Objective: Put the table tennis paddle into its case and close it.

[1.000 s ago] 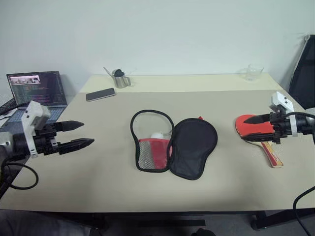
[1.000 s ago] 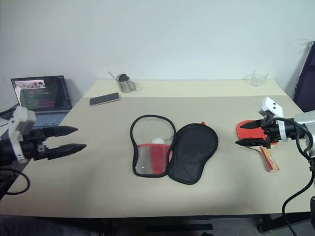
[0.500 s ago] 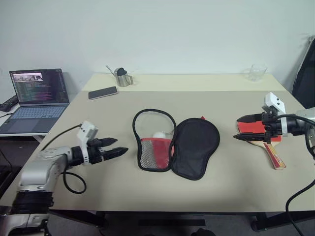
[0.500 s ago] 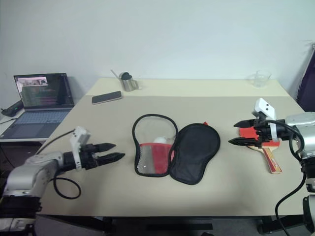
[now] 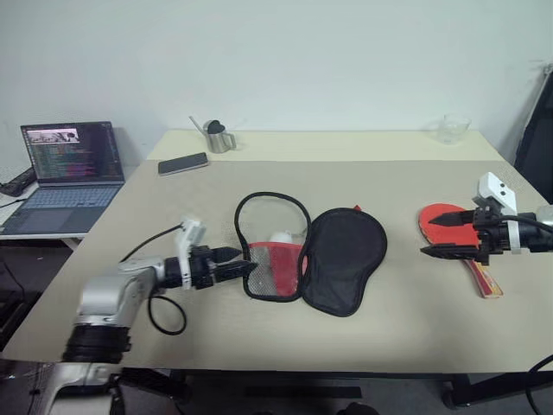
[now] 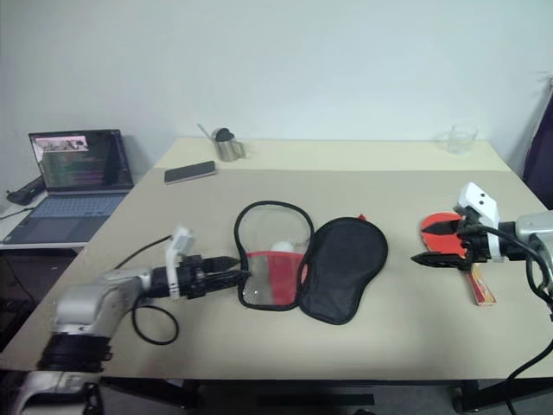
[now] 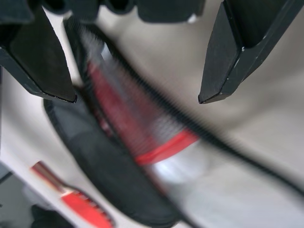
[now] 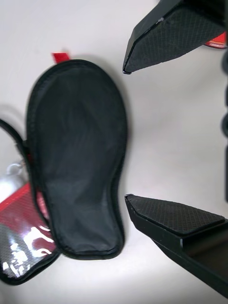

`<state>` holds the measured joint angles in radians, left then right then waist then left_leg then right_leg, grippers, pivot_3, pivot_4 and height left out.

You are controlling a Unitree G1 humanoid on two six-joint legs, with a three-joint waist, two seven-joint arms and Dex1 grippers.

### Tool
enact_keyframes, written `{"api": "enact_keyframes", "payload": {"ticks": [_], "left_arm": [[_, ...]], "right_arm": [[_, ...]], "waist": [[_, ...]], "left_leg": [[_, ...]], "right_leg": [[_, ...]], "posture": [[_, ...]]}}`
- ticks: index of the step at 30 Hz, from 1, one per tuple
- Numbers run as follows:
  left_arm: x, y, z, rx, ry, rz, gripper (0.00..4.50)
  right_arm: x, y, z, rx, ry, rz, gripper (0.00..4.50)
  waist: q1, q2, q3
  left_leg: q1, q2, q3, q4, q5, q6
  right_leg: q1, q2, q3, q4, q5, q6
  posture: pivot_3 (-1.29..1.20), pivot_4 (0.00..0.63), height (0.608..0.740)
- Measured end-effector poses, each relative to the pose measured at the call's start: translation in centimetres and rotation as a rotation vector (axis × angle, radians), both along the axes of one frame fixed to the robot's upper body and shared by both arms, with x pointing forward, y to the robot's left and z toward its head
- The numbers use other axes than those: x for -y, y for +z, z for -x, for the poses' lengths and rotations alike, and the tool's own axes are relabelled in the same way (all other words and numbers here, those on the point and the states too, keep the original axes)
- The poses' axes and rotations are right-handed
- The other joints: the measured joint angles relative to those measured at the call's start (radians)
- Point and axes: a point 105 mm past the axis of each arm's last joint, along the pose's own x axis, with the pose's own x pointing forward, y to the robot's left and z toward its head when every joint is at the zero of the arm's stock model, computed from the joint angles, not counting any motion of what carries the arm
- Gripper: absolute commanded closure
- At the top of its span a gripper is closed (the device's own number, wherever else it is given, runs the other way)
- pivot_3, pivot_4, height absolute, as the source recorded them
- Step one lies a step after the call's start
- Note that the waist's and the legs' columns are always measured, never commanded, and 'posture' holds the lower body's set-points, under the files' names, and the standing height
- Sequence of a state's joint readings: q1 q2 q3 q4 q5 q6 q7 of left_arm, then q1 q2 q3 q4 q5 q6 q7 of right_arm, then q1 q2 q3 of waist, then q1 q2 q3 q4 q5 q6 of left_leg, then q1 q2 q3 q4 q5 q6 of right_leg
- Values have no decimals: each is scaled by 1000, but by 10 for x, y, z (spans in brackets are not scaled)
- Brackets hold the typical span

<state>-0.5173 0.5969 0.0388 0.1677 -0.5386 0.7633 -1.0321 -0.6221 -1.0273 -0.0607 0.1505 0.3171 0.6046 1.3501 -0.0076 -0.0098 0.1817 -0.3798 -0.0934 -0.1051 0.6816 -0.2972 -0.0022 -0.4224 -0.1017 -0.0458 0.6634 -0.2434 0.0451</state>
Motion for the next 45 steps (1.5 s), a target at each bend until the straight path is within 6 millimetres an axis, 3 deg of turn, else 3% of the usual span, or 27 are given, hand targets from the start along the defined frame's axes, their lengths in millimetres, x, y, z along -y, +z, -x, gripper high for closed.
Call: {"api": "enact_keyframes", "payload": {"ticks": [4, 7, 18, 26, 45], "left_arm": [[21, -7, -6, -17, -5, -8, 0], [20, -12, -11, -37, 35, -28, 618], [10, -13, -20, -39, 156, -29, 4479], [19, -16, -34, -41, 258, 13, 4479], [33, 17, -103, 53, 489, 23, 4479]], "right_arm": [[-1, 1, 2, -1, 1, 0, 22], [4, 3, 2, 8, -24, 7, 0], [5, 4, 3, 19, -36, 5, 0], [4, 7, 2, 28, -31, 6, 0], [-4, 5, -2, 13, 4, 11, 0]], "waist": [[1, -1, 0], [1, -1, 0], [3, -1, 0], [9, -1, 0], [13, -2, 1]], "left_leg": [[0, 0, 0, 0, 0, 0], [0, 0, 1, 0, 0, 0], [0, 0, 0, 0, 0, 0], [0, 0, 0, 0, 0, 0], [0, 0, 1, 2, 0, 0]], "right_leg": [[0, 0, 0, 0, 0, 0], [0, 0, 1, 0, 0, 0], [0, 0, 0, 0, 0, 0], [0, 0, 0, 0, 0, 0], [0, 0, -1, 0, 1, 2]], "posture": [[0, 150, 740], [0, 150, 740], [0, 150, 740], [0, 150, 740], [0, 150, 740]]}}
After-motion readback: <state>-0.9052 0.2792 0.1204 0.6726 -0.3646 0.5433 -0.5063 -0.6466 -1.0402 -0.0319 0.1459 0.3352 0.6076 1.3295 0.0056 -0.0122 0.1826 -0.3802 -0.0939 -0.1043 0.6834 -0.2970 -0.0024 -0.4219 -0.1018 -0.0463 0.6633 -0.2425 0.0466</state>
